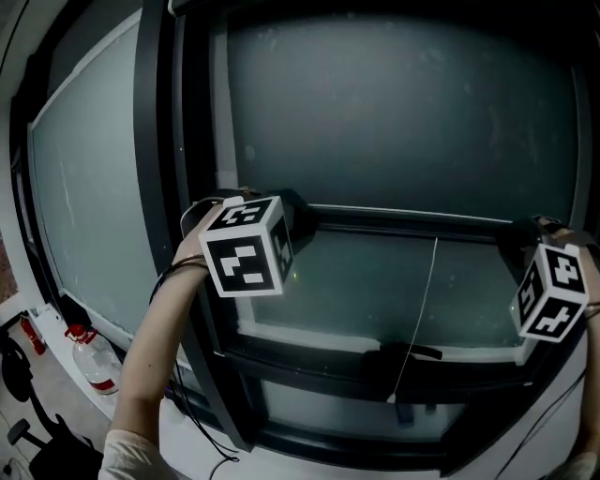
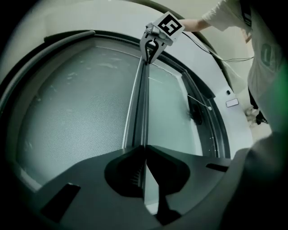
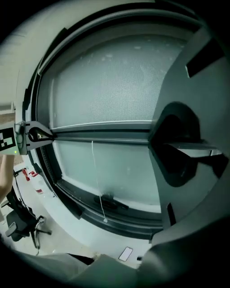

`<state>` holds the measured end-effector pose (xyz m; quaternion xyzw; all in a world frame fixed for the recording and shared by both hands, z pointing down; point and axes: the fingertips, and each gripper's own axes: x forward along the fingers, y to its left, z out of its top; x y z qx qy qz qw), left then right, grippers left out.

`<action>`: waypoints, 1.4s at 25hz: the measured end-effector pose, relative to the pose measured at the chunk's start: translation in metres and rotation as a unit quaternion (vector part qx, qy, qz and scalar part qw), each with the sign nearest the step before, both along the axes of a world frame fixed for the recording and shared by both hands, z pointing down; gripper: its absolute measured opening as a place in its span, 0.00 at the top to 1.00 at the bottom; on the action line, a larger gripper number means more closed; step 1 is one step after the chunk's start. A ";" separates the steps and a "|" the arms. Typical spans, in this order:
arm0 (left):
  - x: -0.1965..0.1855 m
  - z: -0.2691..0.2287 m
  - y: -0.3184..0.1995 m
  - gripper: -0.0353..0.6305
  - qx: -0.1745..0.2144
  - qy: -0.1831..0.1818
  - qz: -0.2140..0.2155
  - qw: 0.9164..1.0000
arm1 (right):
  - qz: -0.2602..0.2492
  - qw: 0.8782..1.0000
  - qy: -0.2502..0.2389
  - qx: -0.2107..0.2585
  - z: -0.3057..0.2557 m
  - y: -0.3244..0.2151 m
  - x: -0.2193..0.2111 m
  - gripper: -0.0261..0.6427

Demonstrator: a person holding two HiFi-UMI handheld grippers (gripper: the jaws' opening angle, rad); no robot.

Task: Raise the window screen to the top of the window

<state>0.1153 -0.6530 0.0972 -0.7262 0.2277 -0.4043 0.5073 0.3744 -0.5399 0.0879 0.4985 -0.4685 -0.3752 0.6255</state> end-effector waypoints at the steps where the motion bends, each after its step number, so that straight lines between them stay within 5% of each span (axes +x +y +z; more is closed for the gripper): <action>1: -0.001 -0.021 -0.001 0.92 0.009 0.005 -0.002 1.000 | -0.004 1.000 0.002 0.015 -0.021 0.000 0.000 0.93; 6: 0.002 -0.108 0.008 0.92 0.031 0.011 0.008 0.999 | -0.013 0.997 0.034 0.071 -0.101 -0.001 -0.003 0.93; 10: 0.001 -0.165 0.004 0.92 0.087 0.035 0.000 0.996 | -0.018 0.992 0.043 0.115 -0.162 -0.001 -0.003 0.93; 19: -0.001 -0.313 0.008 0.92 0.198 0.093 -0.041 0.975 | -0.005 0.972 0.044 0.231 -0.307 0.001 -0.008 0.93; 28: -0.004 -0.377 -0.001 0.92 0.238 0.089 -0.131 0.958 | 0.007 0.957 0.025 0.289 -0.384 0.003 -0.009 0.93; 32: 0.000 -0.384 0.000 0.92 0.264 0.071 -0.116 0.955 | 0.014 0.957 0.022 0.289 -0.390 0.002 -0.006 0.92; 35: -0.003 -0.386 0.003 0.92 0.273 0.118 -0.081 0.951 | 0.004 0.942 0.040 0.332 -0.390 0.004 -0.011 0.92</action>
